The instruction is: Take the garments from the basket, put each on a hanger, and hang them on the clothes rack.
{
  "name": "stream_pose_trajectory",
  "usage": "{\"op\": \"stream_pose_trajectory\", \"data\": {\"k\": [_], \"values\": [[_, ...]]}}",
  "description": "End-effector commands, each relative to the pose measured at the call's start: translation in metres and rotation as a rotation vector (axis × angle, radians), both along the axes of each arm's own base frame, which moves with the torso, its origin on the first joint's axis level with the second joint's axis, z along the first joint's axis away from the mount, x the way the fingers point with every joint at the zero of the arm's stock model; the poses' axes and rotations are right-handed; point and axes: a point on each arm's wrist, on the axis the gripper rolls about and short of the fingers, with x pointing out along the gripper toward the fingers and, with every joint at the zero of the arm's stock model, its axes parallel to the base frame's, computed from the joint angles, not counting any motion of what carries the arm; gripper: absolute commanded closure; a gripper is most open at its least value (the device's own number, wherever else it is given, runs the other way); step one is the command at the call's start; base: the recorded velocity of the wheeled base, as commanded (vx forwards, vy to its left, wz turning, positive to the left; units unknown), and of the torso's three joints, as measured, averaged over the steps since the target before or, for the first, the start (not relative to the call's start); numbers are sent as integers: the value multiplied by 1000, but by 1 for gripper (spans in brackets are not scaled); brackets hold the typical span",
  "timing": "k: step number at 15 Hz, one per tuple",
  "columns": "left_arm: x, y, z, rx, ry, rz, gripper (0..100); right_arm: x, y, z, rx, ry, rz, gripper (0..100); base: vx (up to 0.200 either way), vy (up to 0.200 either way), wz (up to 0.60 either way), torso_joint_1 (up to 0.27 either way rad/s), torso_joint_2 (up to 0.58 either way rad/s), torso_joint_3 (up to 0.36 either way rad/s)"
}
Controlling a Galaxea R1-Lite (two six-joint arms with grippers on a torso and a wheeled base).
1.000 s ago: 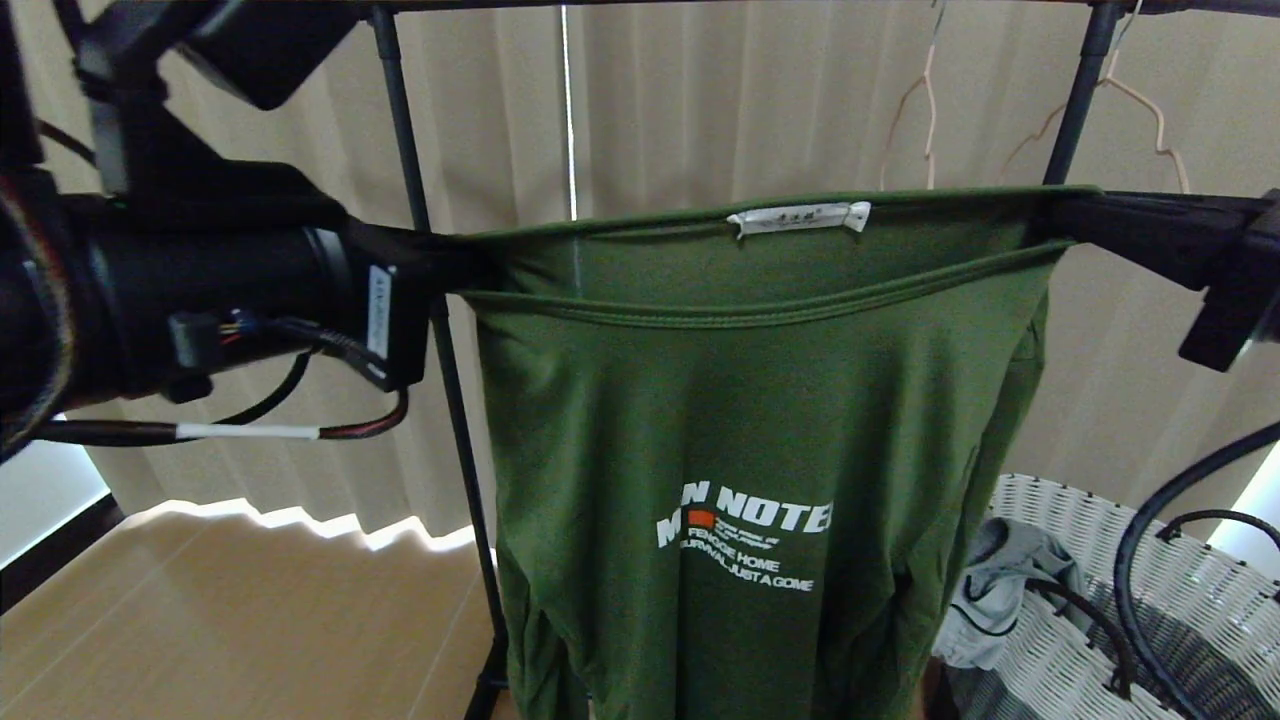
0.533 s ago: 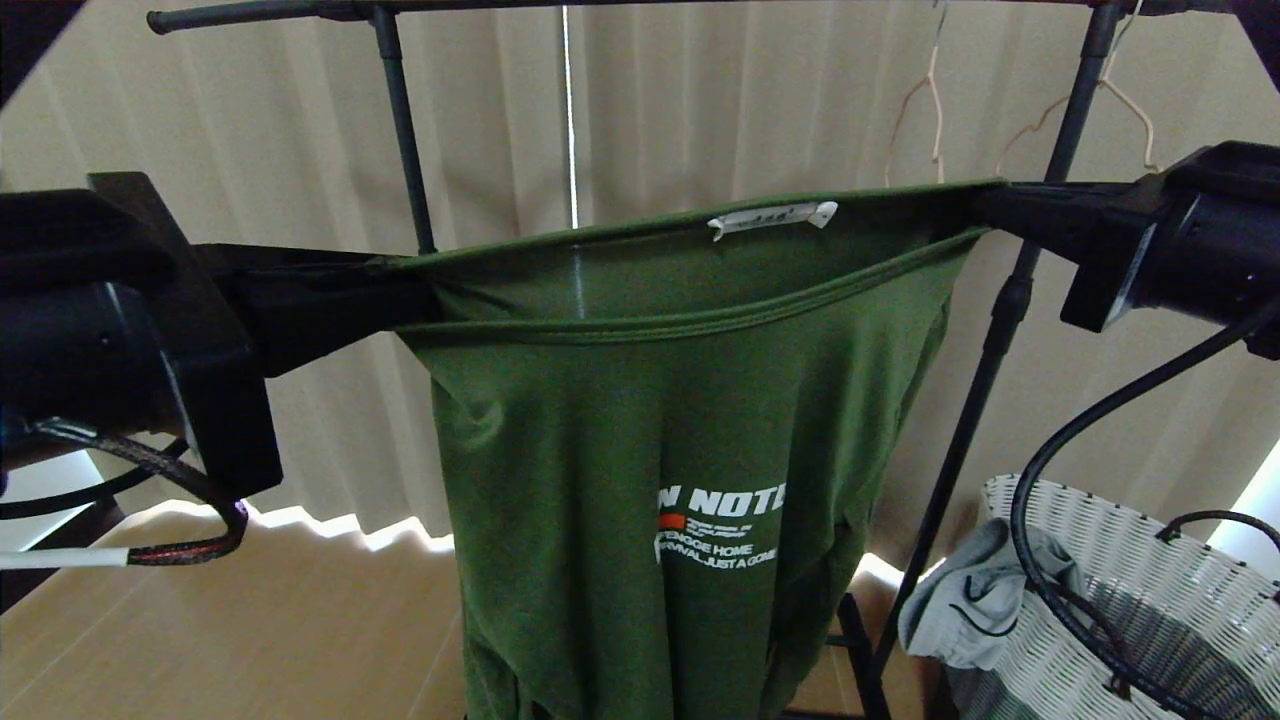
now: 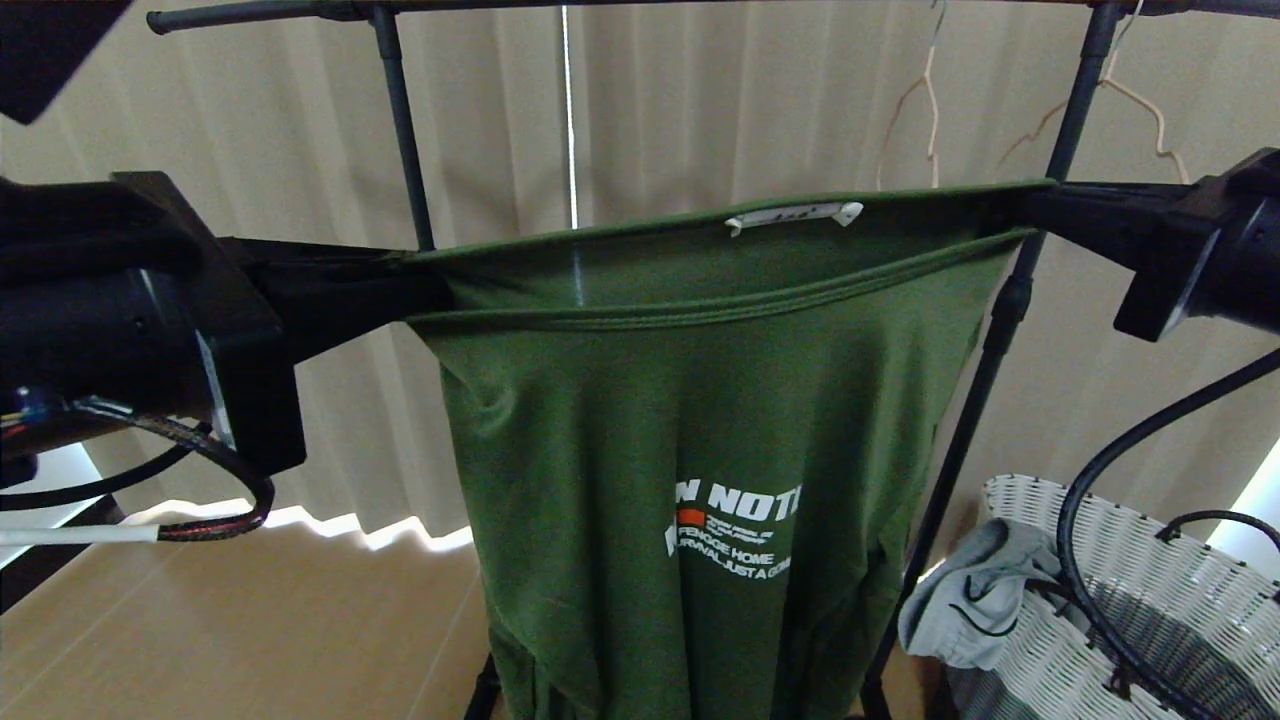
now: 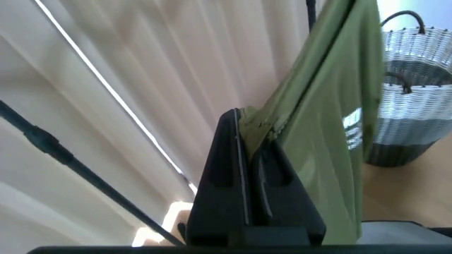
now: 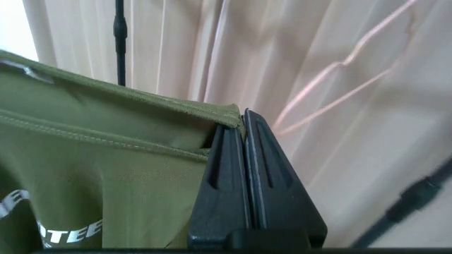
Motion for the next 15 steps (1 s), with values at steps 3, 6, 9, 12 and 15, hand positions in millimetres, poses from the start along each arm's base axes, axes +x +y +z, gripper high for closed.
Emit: {"op": "stream_pose_trajectory", "data": {"k": [3,6,9,12,15], "values": [[36,-19,-9,-41,37,116,100,-33,-17,-6,10,-23,-6,100,0,0,0,0,0,0],[55,-24,-12,-45,19,204,100,-43,-22,-8,-6,8,-6,100,0,0,0,0,0,0],[53,-23,-11,-51,13,204,100,-42,-21,-9,-9,15,-3,100,0,0,0,0,0,0],[53,-22,-12,-45,15,204,100,-41,-21,-9,-11,19,-3,100,0,0,0,0,0,0],[51,-21,-11,-48,14,204,100,-41,-21,-11,-19,36,-5,0,0,0,0,0,0,0]]}}
